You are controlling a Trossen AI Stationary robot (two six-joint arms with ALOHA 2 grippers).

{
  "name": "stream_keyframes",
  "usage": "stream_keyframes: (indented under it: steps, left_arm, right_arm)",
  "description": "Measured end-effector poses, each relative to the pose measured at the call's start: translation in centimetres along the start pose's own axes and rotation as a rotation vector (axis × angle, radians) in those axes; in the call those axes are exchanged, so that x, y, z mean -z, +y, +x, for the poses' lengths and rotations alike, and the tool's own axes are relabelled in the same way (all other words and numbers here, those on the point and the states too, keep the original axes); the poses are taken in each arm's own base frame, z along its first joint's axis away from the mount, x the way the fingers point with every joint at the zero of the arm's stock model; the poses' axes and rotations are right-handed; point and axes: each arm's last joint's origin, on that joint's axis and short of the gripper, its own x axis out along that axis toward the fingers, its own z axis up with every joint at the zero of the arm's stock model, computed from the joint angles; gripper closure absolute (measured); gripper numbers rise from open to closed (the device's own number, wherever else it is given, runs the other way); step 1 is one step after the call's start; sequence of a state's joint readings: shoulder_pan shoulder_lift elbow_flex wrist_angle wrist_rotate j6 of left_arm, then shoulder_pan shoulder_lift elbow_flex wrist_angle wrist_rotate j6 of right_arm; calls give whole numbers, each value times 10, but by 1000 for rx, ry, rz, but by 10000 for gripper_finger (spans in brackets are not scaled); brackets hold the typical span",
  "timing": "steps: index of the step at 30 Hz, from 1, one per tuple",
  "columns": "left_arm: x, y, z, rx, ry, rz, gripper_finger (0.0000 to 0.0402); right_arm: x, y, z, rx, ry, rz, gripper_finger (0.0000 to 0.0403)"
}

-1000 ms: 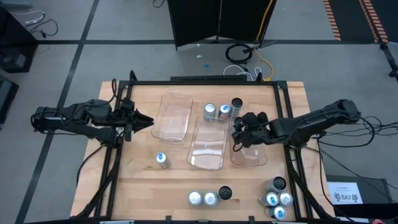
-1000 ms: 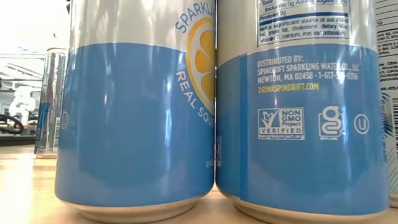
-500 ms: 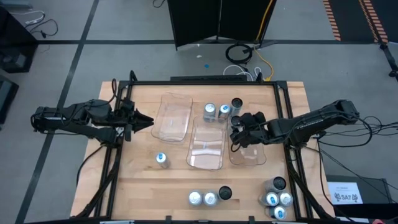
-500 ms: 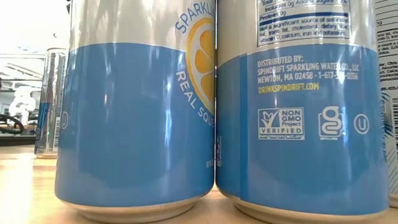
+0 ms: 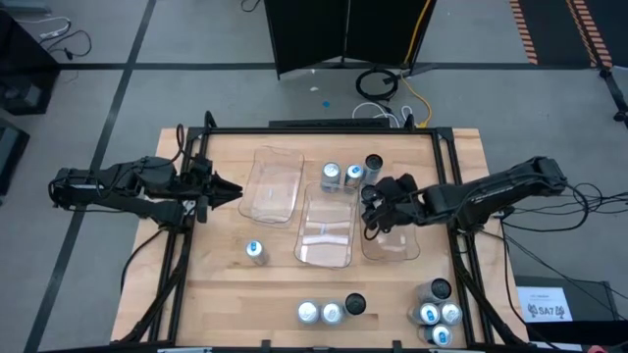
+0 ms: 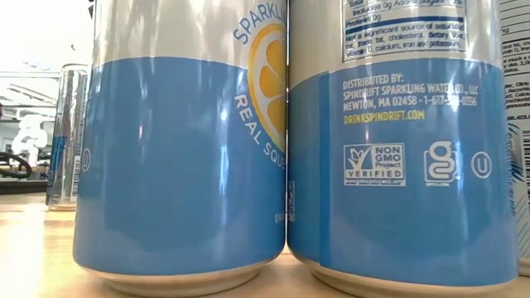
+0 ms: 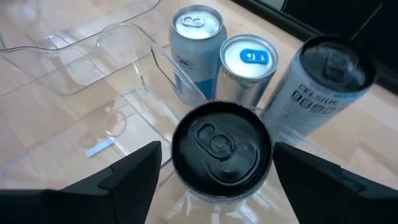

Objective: Sort soda cans
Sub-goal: Put the middle left white soda can into the right transparent bin, then put the middle left blue soda can into the left transparent bin

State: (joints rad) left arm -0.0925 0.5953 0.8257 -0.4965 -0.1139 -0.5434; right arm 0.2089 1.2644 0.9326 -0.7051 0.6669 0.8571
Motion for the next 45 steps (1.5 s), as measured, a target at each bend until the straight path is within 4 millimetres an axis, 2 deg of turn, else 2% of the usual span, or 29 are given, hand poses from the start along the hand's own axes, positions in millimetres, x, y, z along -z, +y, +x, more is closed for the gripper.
stream_keyframes:
  steps: [13, 21, 24, 27, 33, 37, 40, 45]
  left_arm:
    - [0, 0, 0, 1, -1, -1, 294]
    - [0, 0, 0, -11, -6, 0, 294]
    - [0, 0, 1, -14, -6, 0, 294]
    - [-1, 0, 2, -18, -11, 0, 294]
    - [-1, -3, 12, 14, 6, -42, 294]
    - [-1, -2, 23, -61, -6, -26, 292]
    - [1, 0, 35, -141, 2, 58, 276]
    - [8, 2, 61, -232, 56, 142, 227]
  right_arm:
    - [-34, -4, -36, 37, 53, -54, 101]
    - [-68, -9, -84, -10, 71, 20, 101]
    - [-73, -12, -100, -19, 77, 29, 101]
    - [-68, -12, -106, -12, 100, 23, 101]
    - [-43, -7, -109, 1, 146, 44, 101]
    - [-31, -3, -111, -7, 152, 72, 101]
    - [-26, -1, -113, -17, 156, 89, 101]
    - [-21, 1, -118, -35, 157, 118, 101]
